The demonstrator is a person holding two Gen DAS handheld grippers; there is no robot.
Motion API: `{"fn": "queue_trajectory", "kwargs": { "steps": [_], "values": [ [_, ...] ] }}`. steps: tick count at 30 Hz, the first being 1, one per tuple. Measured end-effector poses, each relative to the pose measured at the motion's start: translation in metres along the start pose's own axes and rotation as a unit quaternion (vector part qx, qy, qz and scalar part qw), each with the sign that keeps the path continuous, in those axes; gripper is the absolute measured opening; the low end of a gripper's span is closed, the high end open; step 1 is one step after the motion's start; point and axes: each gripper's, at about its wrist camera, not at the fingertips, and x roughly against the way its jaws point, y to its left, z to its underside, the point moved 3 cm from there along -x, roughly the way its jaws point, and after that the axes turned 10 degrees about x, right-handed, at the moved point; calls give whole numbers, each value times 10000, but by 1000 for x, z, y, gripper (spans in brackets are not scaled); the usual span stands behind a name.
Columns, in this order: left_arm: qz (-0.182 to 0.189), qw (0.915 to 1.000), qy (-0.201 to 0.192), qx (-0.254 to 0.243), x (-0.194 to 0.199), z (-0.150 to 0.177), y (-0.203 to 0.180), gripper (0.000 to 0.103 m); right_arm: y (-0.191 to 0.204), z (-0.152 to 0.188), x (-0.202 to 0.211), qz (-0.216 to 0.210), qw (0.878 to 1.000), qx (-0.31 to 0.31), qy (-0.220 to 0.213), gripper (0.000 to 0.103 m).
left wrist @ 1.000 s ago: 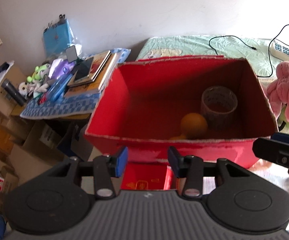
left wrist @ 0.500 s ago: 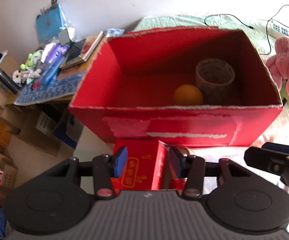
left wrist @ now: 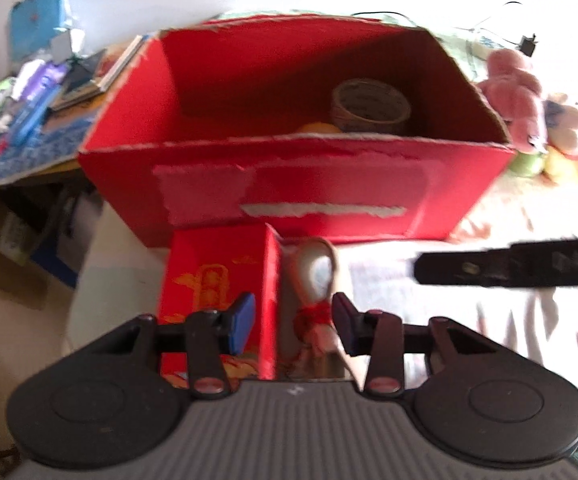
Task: Organize objects
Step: 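Move the right gripper out of the box to the beige ribbon-tied loop, then close the right gripper on the beige loop and lift it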
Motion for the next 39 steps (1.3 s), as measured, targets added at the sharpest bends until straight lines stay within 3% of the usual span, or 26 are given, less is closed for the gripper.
{"fn": "queue_trajectory", "kwargs": {
  "steps": [10, 13, 22, 33, 37, 39],
  "values": [
    [458, 9983, 354, 33, -20, 15, -2, 40, 12, -2, -31, -183, 9992, -21, 368, 38],
    [553, 9978, 354, -16, -22, 17, 0, 40, 16, -4, -36, -135, 9991, 19, 394, 46],
    [746, 9959, 486, 162, -31, 16, 7, 40, 19, -2, -54, 262, 9979, 198, 560, 45],
    [670, 9951, 717, 78, -57, 11, -10, 47, -11, 6, -32, 357, 9983, -198, 418, 44],
    [470, 9962, 736, -49, -64, 10, -18, 40, -15, 7, -28, 344, 9983, -240, 397, 45],
    [360, 9966, 735, -101, -67, 10, -21, 30, -15, 8, -29, 261, 9984, -251, 431, 45]
  ]
}}
